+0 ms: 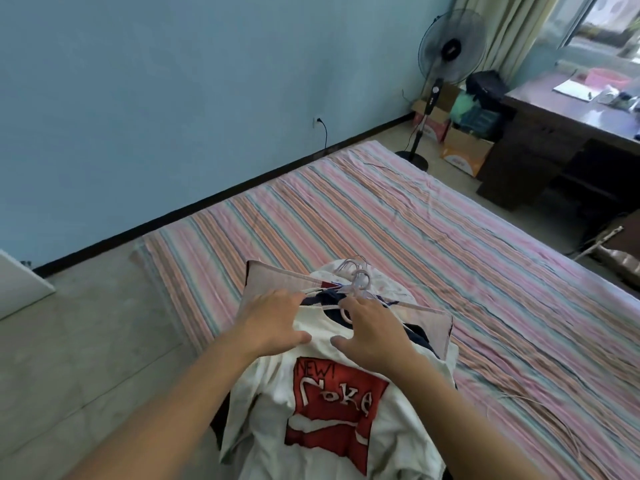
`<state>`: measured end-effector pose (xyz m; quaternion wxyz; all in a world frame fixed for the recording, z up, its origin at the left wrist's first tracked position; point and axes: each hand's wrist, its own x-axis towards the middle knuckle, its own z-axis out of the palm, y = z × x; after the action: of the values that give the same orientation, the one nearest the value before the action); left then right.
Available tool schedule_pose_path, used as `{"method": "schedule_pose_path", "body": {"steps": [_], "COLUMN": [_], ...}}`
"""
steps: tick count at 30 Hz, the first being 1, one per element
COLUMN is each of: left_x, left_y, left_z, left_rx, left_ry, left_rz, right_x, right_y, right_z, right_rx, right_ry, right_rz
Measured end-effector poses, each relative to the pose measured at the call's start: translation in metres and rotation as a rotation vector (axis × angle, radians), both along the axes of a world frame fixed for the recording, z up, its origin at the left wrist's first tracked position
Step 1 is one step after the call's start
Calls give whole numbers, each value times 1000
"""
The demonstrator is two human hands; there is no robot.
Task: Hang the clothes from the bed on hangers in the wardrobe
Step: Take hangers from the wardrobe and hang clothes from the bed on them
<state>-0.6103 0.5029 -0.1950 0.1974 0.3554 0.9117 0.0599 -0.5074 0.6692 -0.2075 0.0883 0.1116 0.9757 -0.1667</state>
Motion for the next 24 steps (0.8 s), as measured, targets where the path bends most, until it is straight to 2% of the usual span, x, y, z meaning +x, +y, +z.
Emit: {"method": "schedule_pose_path", "body": {"steps": [9,17,20,24], "left_x": [68,148,181,228], "left_y": [-167,-317,-369,-431], "left_z": [121,197,214,230], "left_rx": [164,-47,-55,51], "left_ry": [8,239,248,192], "left_rz": [189,335,442,606], "right_x": [32,64,80,103], "right_y": [-140,-284,-339,-404], "right_z": [133,220,244,267], "right_rx": [26,56,72,47], "right_ry": [11,75,106,123], "right_rz": [256,557,663,822]}}
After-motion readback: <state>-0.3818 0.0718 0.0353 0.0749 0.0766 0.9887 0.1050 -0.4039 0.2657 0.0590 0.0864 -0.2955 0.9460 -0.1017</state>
